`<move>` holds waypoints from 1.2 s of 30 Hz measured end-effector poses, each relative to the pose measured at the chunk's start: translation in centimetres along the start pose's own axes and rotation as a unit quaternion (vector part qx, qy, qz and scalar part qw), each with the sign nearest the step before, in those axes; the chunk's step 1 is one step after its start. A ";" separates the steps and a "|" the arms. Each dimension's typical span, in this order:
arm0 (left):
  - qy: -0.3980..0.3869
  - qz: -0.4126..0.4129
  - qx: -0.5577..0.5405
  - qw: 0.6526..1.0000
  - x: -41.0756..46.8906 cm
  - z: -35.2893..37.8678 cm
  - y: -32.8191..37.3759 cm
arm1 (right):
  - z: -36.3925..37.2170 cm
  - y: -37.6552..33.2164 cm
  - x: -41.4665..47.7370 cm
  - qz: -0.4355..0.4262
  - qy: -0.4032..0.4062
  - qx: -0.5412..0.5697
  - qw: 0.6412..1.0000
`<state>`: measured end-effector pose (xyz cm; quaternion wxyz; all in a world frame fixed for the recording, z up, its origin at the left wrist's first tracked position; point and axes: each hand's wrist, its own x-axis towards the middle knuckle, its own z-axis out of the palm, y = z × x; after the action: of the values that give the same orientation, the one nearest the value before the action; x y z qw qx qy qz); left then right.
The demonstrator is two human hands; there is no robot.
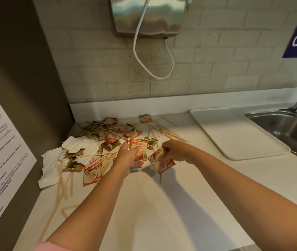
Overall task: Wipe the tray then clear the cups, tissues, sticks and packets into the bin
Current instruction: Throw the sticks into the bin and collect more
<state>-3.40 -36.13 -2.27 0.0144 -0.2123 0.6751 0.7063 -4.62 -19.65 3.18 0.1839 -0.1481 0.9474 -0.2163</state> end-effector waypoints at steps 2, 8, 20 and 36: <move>-0.007 0.007 -0.003 1.000 -0.2 0.2 0.2 | -0.4 0.0 0.4 -0.008 0.006 0.063 0.998; -0.051 -0.024 -0.054 0.997 -1.1 1.5 0.5 | -0.1 0.2 2.4 -0.003 0.037 0.188 0.981; -0.031 0.001 -0.052 0.998 0.1 3.6 1.2 | -1.7 2.8 6.1 -0.057 0.037 0.145 0.987; 0.067 -0.026 -0.051 0.996 3.1 4.2 0.7 | -2.1 5.3 10.4 -0.148 -0.102 -0.281 0.943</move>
<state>-7.56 -33.00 -2.62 -0.0230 -0.2769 0.6322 0.7233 -15.83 -18.09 -0.48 0.1963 -0.3538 0.9131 0.0505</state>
